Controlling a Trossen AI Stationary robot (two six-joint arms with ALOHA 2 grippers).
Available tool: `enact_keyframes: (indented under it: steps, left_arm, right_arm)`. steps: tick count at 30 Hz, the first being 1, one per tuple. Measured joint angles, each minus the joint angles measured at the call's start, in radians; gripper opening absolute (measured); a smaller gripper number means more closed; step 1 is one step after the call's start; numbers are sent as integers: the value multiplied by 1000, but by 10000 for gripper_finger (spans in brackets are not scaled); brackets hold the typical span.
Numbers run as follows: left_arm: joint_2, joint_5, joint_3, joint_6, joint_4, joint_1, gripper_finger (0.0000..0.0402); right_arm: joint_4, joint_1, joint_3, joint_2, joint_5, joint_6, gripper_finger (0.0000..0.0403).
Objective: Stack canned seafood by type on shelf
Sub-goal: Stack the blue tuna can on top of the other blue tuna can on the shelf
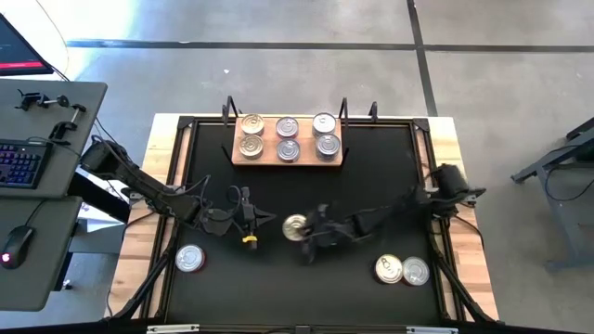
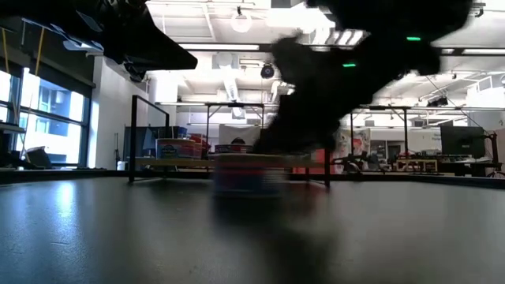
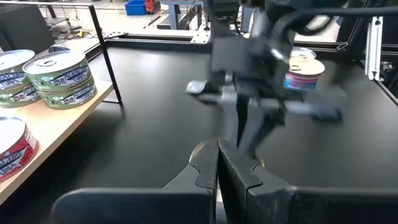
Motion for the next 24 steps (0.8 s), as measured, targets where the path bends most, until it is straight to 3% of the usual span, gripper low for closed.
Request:
enact_keyframes:
  steps: [4,9,13,17,24]
  left_arm:
    - [-10,-7,0,11,-24,-27,0]
    - [-92,-143,0,30,-116,-126,0]
    - [-144,-188,0,68,-145,-187,0]
    - [-151,-189,0,88,-160,-224,0]
    - [-112,-117,0,118,-156,-219,0]
  right_arm:
    - [-91,-24,200,79,10,-234,0]
    - [-259,-17,386,52,220,-402,0]
    - [-369,4,459,13,284,-505,6]
    - [-470,31,476,-48,295,-504,34]
    - [-761,105,476,-117,339,-285,121]
